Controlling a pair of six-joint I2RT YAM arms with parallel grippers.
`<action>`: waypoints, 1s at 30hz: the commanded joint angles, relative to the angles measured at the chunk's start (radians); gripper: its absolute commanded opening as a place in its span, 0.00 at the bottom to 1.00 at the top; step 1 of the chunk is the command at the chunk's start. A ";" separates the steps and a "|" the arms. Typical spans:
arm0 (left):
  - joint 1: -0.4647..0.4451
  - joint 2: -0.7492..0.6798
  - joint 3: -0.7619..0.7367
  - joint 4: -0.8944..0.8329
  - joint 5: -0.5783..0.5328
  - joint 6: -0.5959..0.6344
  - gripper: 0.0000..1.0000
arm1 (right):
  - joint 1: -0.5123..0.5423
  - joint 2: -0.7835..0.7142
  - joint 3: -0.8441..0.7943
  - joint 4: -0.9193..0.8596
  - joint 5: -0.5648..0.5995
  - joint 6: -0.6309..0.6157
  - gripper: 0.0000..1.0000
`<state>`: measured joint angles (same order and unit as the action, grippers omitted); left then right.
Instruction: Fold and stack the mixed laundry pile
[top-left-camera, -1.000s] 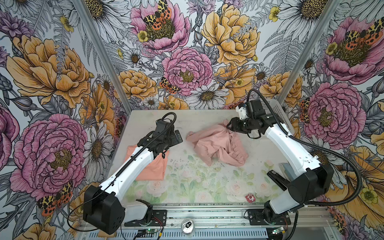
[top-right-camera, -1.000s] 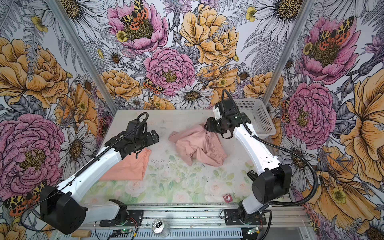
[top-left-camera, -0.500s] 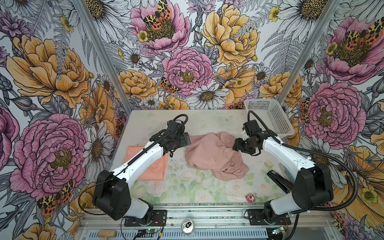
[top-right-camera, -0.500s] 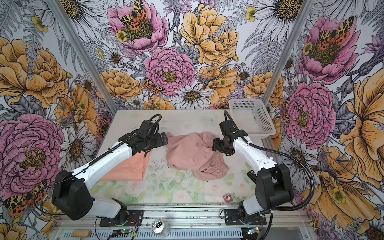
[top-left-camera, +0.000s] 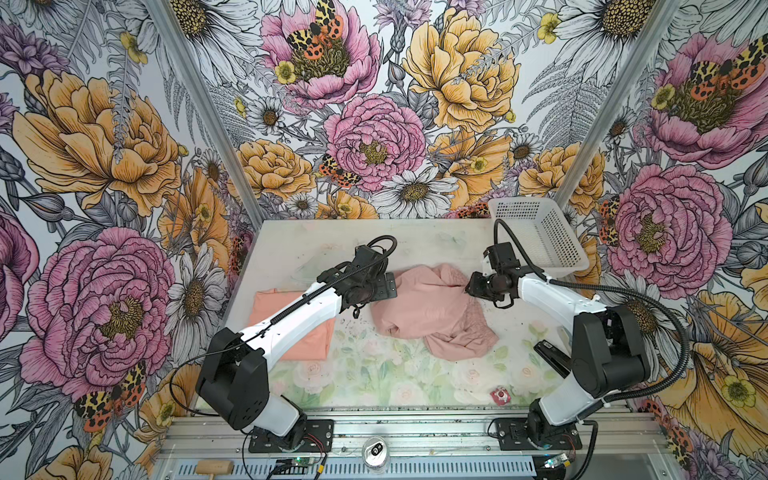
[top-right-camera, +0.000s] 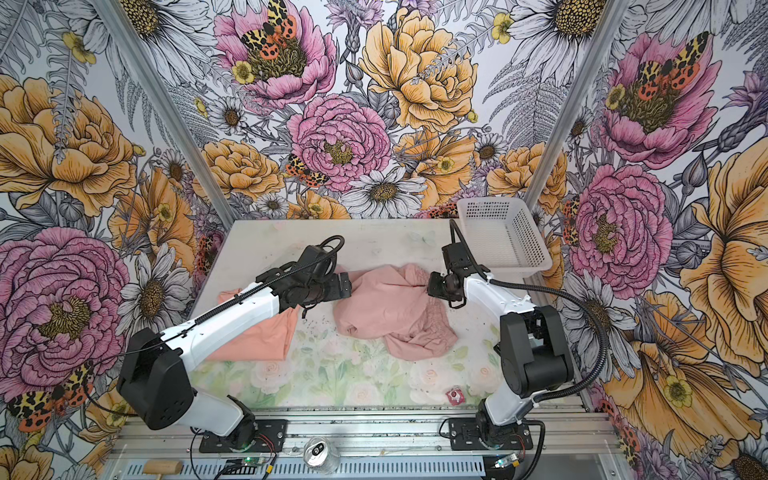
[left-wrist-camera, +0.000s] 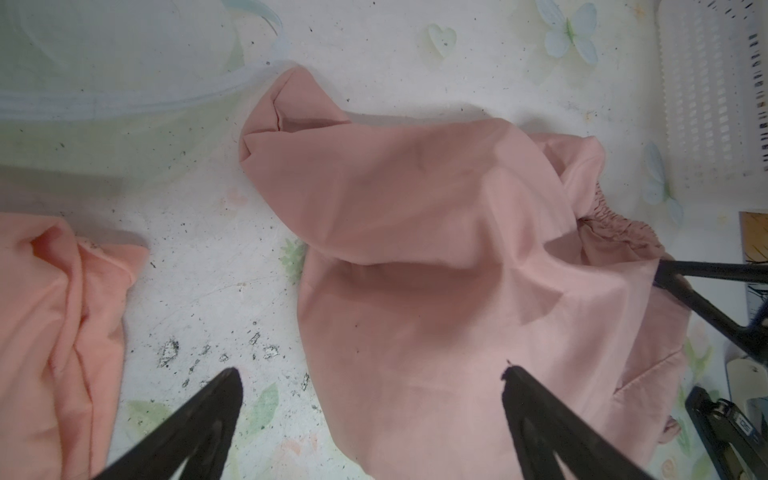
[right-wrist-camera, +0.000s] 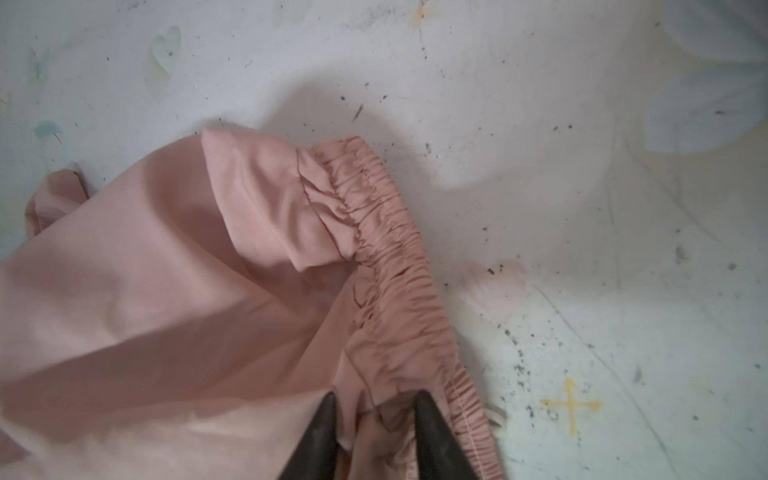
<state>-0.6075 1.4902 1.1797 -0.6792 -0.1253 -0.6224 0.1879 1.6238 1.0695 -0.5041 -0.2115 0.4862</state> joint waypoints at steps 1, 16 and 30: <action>-0.002 -0.030 -0.015 0.016 0.003 0.009 0.99 | -0.008 -0.054 0.044 0.064 -0.044 0.003 0.05; 0.015 -0.057 -0.011 0.016 -0.010 0.018 0.99 | -0.103 -0.266 0.511 -0.243 0.017 -0.082 0.00; 0.063 -0.127 -0.053 0.015 -0.026 0.008 0.99 | 0.139 -0.156 0.938 -0.359 -0.002 -0.101 0.00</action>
<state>-0.5648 1.4010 1.1484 -0.6788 -0.1265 -0.6220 0.2527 1.4204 1.9823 -0.8379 -0.1963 0.4007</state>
